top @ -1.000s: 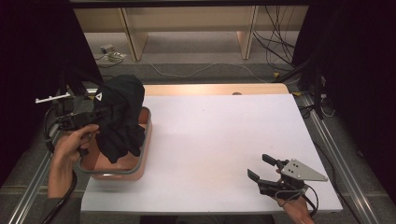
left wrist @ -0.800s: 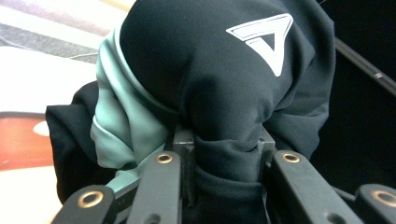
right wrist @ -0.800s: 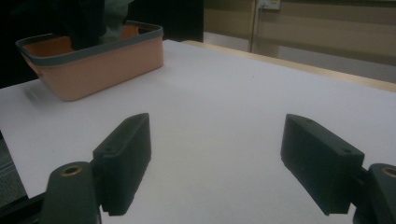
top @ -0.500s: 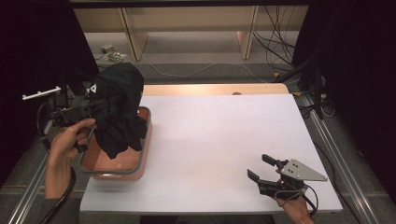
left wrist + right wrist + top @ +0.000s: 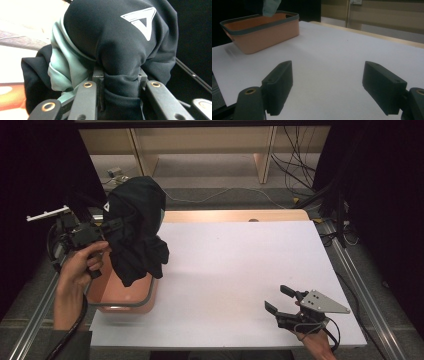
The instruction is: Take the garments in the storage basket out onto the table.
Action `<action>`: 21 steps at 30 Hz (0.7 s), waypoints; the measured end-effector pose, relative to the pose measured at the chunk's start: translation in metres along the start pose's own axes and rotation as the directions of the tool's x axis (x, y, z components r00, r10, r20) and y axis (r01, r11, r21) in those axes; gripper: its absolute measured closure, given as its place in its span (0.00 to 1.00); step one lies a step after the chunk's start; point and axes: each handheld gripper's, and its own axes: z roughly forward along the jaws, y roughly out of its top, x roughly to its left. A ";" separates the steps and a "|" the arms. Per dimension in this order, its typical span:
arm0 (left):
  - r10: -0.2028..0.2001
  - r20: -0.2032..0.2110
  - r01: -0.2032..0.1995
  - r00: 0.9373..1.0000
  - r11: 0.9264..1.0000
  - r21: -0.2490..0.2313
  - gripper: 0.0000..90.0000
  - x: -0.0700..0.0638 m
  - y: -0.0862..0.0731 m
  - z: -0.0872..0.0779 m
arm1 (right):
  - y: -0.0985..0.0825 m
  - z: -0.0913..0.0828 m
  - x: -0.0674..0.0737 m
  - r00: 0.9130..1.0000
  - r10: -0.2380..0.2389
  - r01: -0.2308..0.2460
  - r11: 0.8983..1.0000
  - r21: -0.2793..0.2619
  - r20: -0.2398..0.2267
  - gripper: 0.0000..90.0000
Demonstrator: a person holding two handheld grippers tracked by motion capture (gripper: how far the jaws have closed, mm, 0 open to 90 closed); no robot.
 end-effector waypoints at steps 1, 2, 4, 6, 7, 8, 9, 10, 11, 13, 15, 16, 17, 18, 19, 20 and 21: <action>0.004 0.008 -0.004 1.000 1.000 0.003 0.80 -0.002 0.000 0.002 | 0.000 0.000 0.000 1.000 0.004 -0.004 1.000 0.003 0.000 0.28; 0.014 0.013 -0.014 1.000 1.000 0.007 0.80 -0.004 0.000 0.004 | 0.000 0.000 0.001 1.000 0.007 -0.007 1.000 0.007 0.002 0.28; 0.022 0.019 -0.022 1.000 1.000 0.016 0.80 -0.008 -0.001 0.009 | 0.000 0.000 0.001 1.000 0.004 -0.004 1.000 0.008 0.000 0.28; 0.031 0.027 -0.031 0.999 0.999 0.029 0.80 -0.011 -0.002 0.015 | 0.000 0.001 0.001 1.000 -0.001 0.001 1.000 0.006 0.000 0.28; 0.032 0.031 -0.034 0.999 0.999 0.036 0.80 -0.013 -0.002 0.018 | 0.000 0.001 0.000 1.000 0.000 0.000 1.000 0.005 -0.001 0.28; 0.032 0.035 -0.034 0.999 0.999 0.042 0.80 -0.014 -0.003 0.022 | 0.000 0.001 0.000 1.000 0.002 -0.002 1.000 -0.001 -0.003 0.28; 0.033 0.042 -0.035 0.999 0.998 0.048 0.80 -0.015 -0.004 0.025 | 0.000 0.001 0.000 1.000 0.005 -0.005 1.000 -0.006 -0.004 0.28; 0.033 0.050 -0.035 0.998 0.998 0.054 0.80 -0.017 -0.005 0.028 | 0.000 0.001 0.000 1.000 0.007 -0.007 1.000 -0.005 -0.004 0.28; 0.030 0.058 -0.033 0.998 0.998 0.058 0.80 -0.017 -0.005 0.031 | -0.001 0.001 0.000 1.000 0.008 -0.008 1.000 -0.005 -0.004 0.28; 0.029 0.069 -0.034 0.997 0.997 0.069 0.80 -0.018 -0.007 0.037 | 0.000 0.001 0.001 1.000 -0.004 0.004 1.000 0.007 -0.001 0.28; 0.031 0.067 -0.036 0.997 0.996 0.079 0.80 -0.020 -0.009 0.043 | 0.000 0.001 0.001 1.000 -0.004 0.004 1.000 0.006 -0.002 0.28; 0.030 0.069 -0.036 0.997 0.996 0.084 0.80 -0.021 -0.010 0.046 | 0.000 0.001 0.000 1.000 -0.003 0.003 1.000 0.006 -0.003 0.28; 0.032 0.070 -0.038 0.997 0.995 0.088 0.80 -0.022 -0.010 0.048 | 0.000 0.001 0.000 1.000 -0.003 0.003 1.000 0.006 -0.003 0.28; 0.031 0.074 -0.038 0.997 0.995 0.089 0.80 -0.023 -0.011 0.051 | 0.000 0.001 0.000 1.000 -0.003 0.003 1.000 0.007 -0.002 0.28; 0.029 0.079 -0.036 0.996 0.995 0.093 0.80 -0.024 -0.012 0.054 | 0.000 0.001 0.000 1.000 -0.003 0.003 1.000 0.007 -0.003 0.28; 0.033 0.082 -0.041 0.996 0.994 0.098 0.80 -0.025 -0.013 0.056 | 0.000 0.001 0.000 1.000 -0.003 0.003 1.000 0.007 -0.002 0.28; 0.026 0.087 -0.035 0.996 0.994 0.102 0.80 -0.026 -0.014 0.060 | 0.000 0.001 0.001 1.000 -0.003 0.003 1.000 0.006 -0.003 0.28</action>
